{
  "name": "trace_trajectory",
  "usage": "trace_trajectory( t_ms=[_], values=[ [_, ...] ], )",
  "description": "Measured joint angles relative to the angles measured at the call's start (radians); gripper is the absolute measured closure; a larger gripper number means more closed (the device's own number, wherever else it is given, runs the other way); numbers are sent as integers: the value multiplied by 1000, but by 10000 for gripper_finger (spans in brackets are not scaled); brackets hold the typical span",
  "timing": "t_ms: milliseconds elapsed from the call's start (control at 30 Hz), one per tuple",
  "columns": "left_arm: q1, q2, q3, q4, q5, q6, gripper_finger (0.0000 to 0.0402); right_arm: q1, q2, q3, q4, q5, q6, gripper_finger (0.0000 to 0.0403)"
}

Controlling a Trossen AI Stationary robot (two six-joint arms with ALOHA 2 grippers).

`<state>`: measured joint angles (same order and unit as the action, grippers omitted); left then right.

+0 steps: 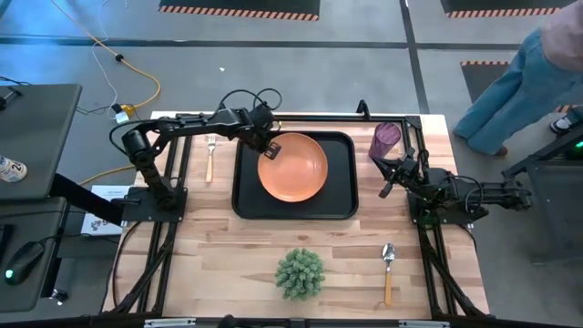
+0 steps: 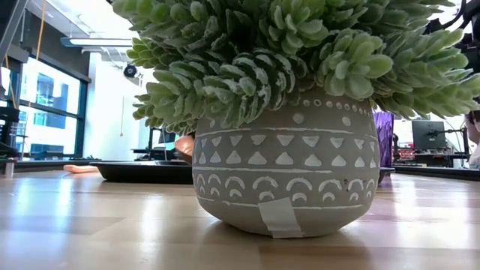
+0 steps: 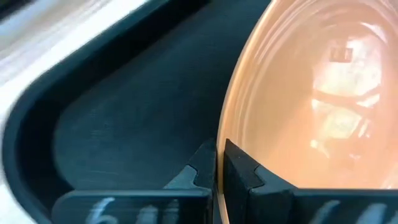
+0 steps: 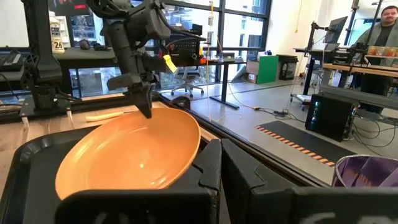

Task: Pick and place plate/cup/fork/spoon on tray
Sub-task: Put the orange plate on the black tray

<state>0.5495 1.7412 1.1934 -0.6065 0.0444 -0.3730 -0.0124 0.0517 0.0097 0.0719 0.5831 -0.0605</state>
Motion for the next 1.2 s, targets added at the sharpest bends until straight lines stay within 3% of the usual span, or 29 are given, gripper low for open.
trace_trajectory(
  t_ms=[100,900,1200],
  values=[
    [-3,0,0,0,36,1,401,0,0,0,0,0,0,402],
    [-17,64,0,44,34,26,400,0,0,0,0,0,0,402],
    [-17,64,0,47,31,27,373,0,0,0,0,0,0,402]
  ],
)
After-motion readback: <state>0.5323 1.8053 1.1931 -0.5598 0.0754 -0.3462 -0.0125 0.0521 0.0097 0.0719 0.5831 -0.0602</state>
